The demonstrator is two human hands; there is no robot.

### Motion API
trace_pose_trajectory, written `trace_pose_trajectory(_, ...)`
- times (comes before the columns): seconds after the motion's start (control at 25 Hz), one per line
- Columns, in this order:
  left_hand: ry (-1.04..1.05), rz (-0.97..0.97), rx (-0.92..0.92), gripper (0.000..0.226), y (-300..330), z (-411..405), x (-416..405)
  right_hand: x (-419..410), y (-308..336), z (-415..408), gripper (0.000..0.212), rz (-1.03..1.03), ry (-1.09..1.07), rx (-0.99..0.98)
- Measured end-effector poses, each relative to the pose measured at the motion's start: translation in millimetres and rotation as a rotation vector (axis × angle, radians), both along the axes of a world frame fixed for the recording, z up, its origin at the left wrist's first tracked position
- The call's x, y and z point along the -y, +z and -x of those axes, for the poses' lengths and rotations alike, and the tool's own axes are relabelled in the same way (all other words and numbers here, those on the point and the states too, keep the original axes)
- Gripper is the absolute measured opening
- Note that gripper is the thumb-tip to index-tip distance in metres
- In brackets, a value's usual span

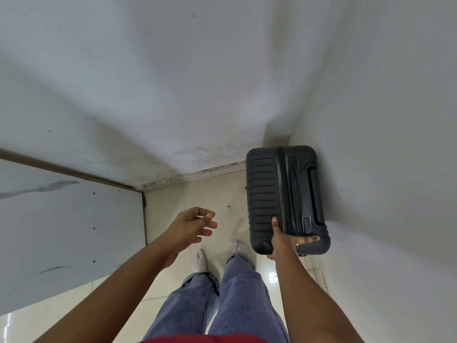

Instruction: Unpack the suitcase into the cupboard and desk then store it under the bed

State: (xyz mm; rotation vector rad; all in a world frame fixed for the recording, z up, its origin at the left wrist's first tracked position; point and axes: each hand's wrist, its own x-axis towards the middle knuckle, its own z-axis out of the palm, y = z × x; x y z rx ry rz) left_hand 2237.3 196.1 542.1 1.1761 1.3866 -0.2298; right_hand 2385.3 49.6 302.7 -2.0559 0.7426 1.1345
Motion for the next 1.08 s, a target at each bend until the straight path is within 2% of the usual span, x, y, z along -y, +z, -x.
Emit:
trace_pose_trajectory(0.08,0.007,-0.003,-0.001,0.023,-2,4,2,-8,-14,-14,0.149,-0.009,-0.008,0.025)
trace_pose_trajectory(0.16,0.010,0.012,-0.025,0.024,-4,8,6,-21,8,-23,0.152,0.005,0.011,0.011)
trace_pose_trajectory(0.24,-0.004,0.038,-0.045,0.024,-7,13,11,-36,41,-27,0.143,0.017,0.033,0.017)
trace_pose_trajectory(0.36,-0.016,0.036,-0.050,0.025,-7,18,14,-49,47,-33,0.134,0.045,0.088,0.044)
trace_pose_trajectory(0.52,-0.009,0.017,-0.046,0.025,-7,24,11,-58,39,-56,0.143,0.028,0.145,0.117)
trace_pose_trajectory(0.72,0.018,0.019,-0.033,0.024,-9,34,13,-50,44,-62,0.139,0.038,0.222,0.145)
trace_pose_trajectory(0.8,0.037,0.021,-0.015,0.023,-6,37,15,-45,44,-56,0.133,-0.031,0.150,0.132)
trace_pose_trajectory(0.92,0.076,0.014,0.023,0.021,-4,45,18,-41,46,-54,0.125,-0.137,-0.144,0.087)
trace_pose_trajectory(0.96,0.079,0.006,0.032,0.020,-1,49,19,-41,49,-50,0.122,-0.128,-0.202,0.138)
trace_pose_trajectory(1.08,0.151,-0.019,0.054,0.019,2,75,26,-39,61,-14,0.097,-0.095,-0.258,0.210)
